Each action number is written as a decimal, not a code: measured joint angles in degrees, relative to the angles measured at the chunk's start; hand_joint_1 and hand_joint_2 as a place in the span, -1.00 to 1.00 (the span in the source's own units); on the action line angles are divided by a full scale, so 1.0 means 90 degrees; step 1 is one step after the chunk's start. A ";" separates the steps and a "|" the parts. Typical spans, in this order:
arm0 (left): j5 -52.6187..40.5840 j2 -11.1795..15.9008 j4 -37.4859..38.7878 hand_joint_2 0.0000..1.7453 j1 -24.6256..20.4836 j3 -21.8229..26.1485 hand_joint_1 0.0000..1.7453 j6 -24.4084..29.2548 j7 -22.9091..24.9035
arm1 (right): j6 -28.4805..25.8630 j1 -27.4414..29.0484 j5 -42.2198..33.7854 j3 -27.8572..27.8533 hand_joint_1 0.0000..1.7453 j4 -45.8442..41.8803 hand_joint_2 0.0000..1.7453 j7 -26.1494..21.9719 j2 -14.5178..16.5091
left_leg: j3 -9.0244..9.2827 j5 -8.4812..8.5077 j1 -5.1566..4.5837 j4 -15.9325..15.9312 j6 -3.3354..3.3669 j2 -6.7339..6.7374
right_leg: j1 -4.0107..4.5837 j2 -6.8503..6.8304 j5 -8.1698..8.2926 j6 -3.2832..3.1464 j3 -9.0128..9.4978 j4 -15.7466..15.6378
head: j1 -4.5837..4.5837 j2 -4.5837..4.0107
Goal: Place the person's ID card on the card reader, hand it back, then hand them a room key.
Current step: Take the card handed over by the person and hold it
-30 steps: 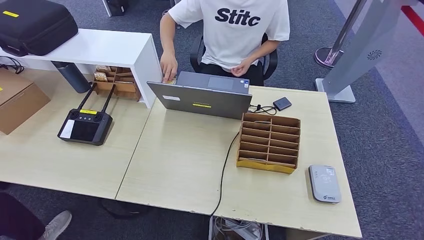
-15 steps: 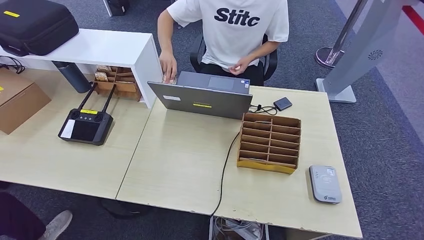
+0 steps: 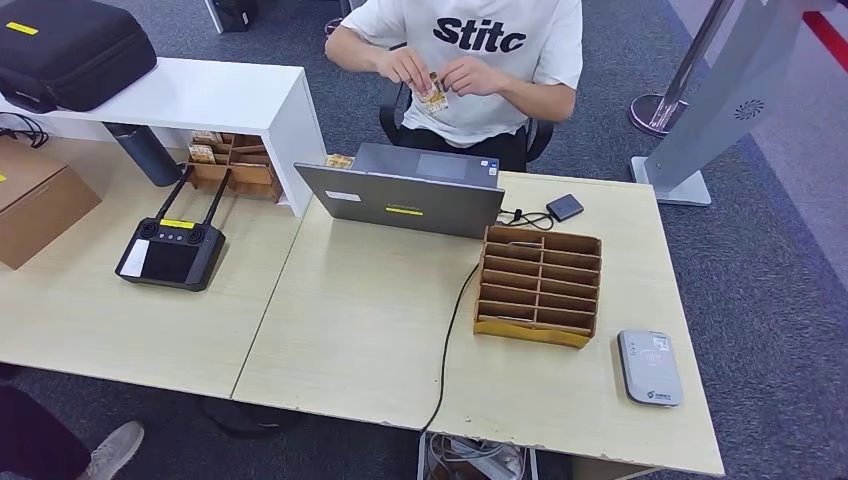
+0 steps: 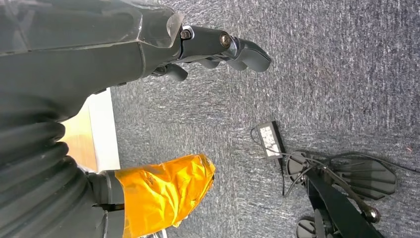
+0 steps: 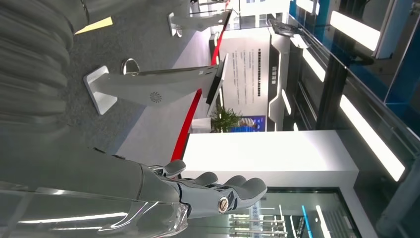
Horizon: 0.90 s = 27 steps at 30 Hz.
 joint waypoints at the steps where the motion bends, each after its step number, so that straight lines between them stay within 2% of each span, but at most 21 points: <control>1: 0.0000 -0.0002 0.0000 1.00 0.0001 0.0000 -1.00 0.0000 0.0000 | 0.0003 0.0009 -0.0003 0.0027 -1.00 -0.0019 1.00 0.0000 -0.0019 | 0.0000 0.0000 0.0000 0.0000 0.0000 0.0000 | 0.0000 0.0000 0.0000 0.0000 0.0000 0.0000 | 0.0000 0.0000; 4: -0.0004 -0.0009 0.0000 1.00 0.0000 -0.0005 -1.00 -0.0005 0.0001 | 0.0346 -0.0001 -0.0084 0.0149 -1.00 -0.0038 1.00 0.0138 -0.0119 | -0.0004 0.0000 0.0001 -0.0001 0.0000 0.0001 | 0.0000 0.0001 0.0000 -0.0001 0.0000 0.0001 | -0.0001 0.0000; 7: -0.0007 -0.0022 0.0000 1.00 -0.0023 -0.0023 -1.00 -0.0012 0.0005 | 0.1164 -0.0294 0.0068 0.0480 -1.00 0.0136 1.00 0.0697 -0.0442 | -0.0005 0.0000 0.0001 -0.0001 0.0000 0.0013 | 0.0000 0.0011 0.0007 -0.0003 -0.0003 0.0002 | -0.0001 0.0000; 12: -0.0010 -0.0064 0.0000 1.00 -0.0105 -0.0104 -1.00 0.0024 0.0020 | 0.2307 -0.1498 0.0958 0.1432 -1.00 0.1059 1.00 0.1704 -0.1253 | -0.0009 0.0023 -0.0001 0.0001 0.0011 0.0020 | -0.0002 0.0019 0.0036 0.0007 -0.0005 0.0000 | 0.0001 0.0000; 16: -0.0010 -0.0089 0.0000 1.00 -0.0154 -0.0274 -1.00 0.0101 0.0041 | 0.3092 -0.2642 0.1947 0.2395 -1.00 0.1949 1.00 0.2269 -0.1919 | -0.0011 0.0041 -0.0001 0.0005 0.0011 0.0009 | -0.0003 0.0013 0.0051 0.0014 -0.0008 -0.0001 | 0.0001 0.0000; 20: -0.0010 -0.0128 0.0000 1.00 -0.0171 -0.0477 -1.00 0.0179 0.0043 | 0.3279 -0.3486 0.2871 0.3173 -1.00 0.2622 1.00 0.2597 -0.2354 | -0.0014 0.0050 -0.0001 0.0006 0.0012 -0.0003 | -0.0002 0.0003 0.0054 0.0015 -0.0008 0.0000 | 0.0001 0.0000; 27: -0.0010 -0.0194 0.0000 1.00 -0.0275 -0.0761 -1.00 0.0211 0.0117 | 0.3341 -0.4275 0.4233 0.4119 -1.00 0.3327 1.00 0.2810 -0.2598 | -0.0018 0.0050 0.0000 0.0006 0.0012 -0.0002 | -0.0001 0.0004 0.0054 0.0015 -0.0011 0.0000 | 0.0000 0.0000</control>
